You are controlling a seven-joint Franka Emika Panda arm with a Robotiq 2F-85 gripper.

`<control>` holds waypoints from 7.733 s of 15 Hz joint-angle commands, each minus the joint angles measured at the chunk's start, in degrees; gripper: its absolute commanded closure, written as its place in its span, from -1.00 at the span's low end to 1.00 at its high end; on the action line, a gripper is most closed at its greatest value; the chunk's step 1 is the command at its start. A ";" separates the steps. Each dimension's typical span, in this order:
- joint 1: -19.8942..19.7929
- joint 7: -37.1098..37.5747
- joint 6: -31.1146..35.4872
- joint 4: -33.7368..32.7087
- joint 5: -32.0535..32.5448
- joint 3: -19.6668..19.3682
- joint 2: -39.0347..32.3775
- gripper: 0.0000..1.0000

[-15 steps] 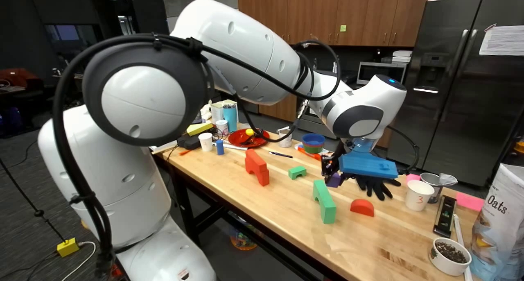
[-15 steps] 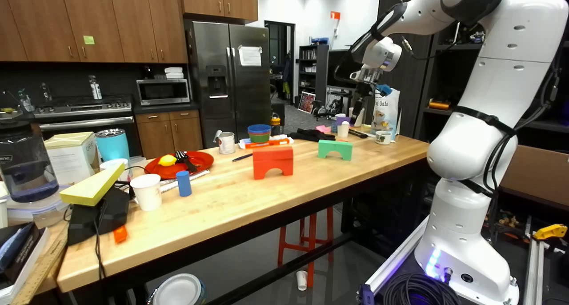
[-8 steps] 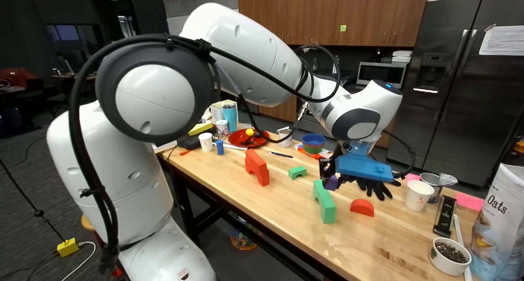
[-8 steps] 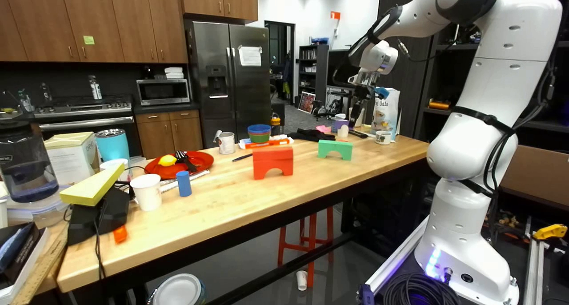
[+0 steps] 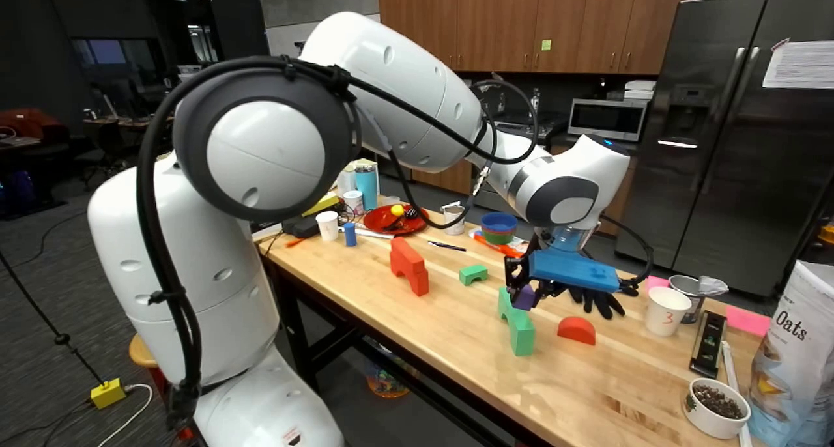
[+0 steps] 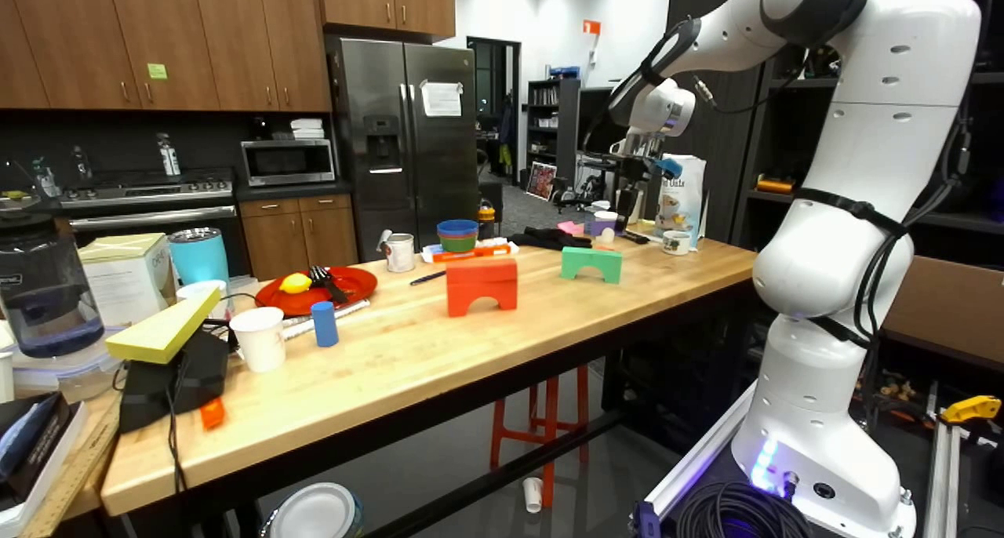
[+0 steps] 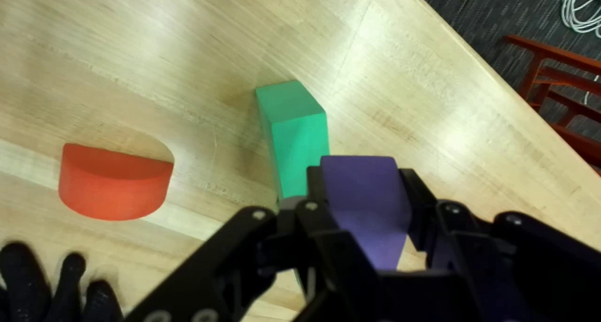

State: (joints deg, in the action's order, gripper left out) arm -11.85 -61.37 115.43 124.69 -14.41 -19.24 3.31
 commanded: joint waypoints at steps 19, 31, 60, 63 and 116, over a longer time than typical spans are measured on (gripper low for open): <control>-0.86 1.82 6.33 1.12 6.41 2.72 -1.54 0.68; -0.95 0.12 9.99 3.65 4.66 2.88 -1.52 0.68; -1.56 -9.88 7.02 3.48 -2.82 2.49 -0.71 0.68; -1.50 -10.45 6.84 3.16 -3.08 2.57 -1.05 0.68; -0.54 -8.56 11.28 4.17 1.51 2.19 5.59 -1.00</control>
State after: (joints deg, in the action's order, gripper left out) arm -12.51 -68.56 125.27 126.66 -11.65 -16.81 7.13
